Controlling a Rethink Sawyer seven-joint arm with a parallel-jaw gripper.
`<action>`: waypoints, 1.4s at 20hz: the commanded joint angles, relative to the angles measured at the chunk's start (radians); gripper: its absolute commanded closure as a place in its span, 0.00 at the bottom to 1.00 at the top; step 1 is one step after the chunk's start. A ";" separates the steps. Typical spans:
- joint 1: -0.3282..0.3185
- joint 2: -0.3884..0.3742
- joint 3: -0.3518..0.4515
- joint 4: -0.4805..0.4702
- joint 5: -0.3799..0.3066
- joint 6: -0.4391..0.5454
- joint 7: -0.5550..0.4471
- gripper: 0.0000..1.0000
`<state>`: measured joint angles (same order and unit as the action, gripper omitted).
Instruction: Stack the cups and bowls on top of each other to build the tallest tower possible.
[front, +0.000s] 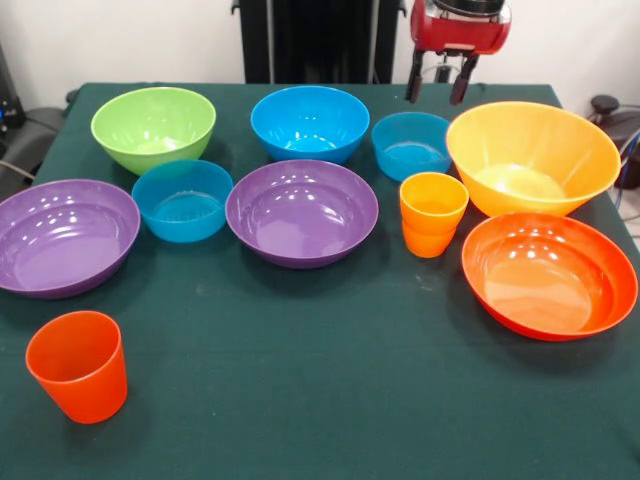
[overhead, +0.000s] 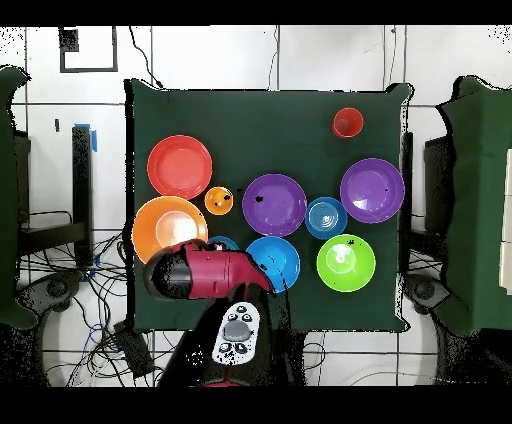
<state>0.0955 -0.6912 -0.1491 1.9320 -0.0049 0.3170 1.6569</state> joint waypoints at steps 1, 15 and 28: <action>0.014 0.038 0.029 -0.004 -0.016 -0.035 0.159 0.00; 0.018 0.031 0.029 -0.010 -0.005 -0.021 0.155 0.00; 0.028 0.029 0.022 -0.029 0.007 0.005 0.163 0.00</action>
<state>0.1017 -0.6875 -0.1780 1.9319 -0.0047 0.3163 1.6569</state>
